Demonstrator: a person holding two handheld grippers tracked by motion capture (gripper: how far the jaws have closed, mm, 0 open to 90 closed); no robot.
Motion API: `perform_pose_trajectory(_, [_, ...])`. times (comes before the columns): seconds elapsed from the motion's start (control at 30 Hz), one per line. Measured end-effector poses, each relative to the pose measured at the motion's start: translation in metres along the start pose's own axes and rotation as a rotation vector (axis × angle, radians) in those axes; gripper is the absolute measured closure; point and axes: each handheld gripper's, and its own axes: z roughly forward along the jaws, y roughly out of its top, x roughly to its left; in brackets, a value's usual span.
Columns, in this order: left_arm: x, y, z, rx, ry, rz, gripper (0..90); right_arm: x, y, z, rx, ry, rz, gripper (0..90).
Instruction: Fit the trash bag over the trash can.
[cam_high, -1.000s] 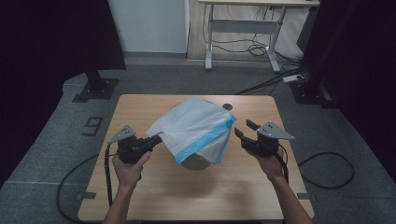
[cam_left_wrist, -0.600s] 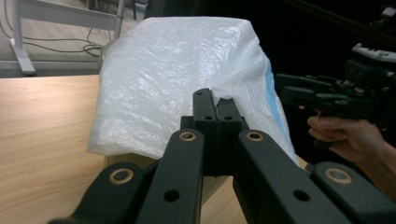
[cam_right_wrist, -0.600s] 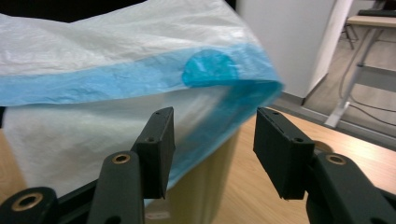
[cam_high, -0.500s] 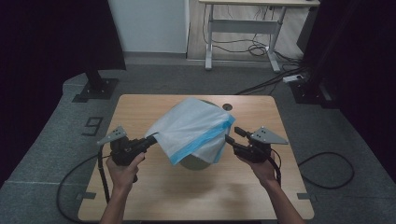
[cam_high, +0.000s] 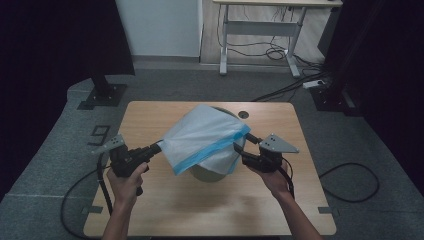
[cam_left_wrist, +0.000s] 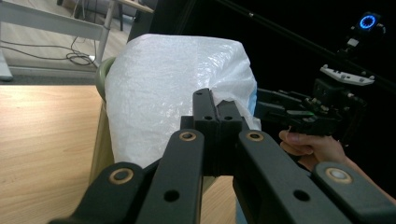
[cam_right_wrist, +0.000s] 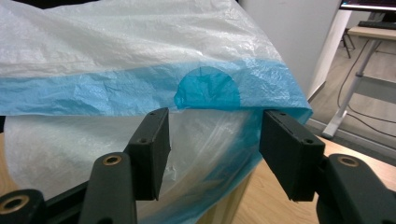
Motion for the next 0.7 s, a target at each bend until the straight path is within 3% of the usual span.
perform_pose_trajectory(0.17, [0.001, 0.001, -0.001, -0.002, 0.002, -0.005, 89.6, 0.002, 0.002, -0.003, -0.022, -0.023, -0.027, 41.1])
perform_pose_trajectory(0.7, [0.002, 0.0, 0.003, 0.009, 0.012, -0.007, 89.5, 0.006, 0.015, -0.005, -0.056, -0.001, -0.081, 43.5])
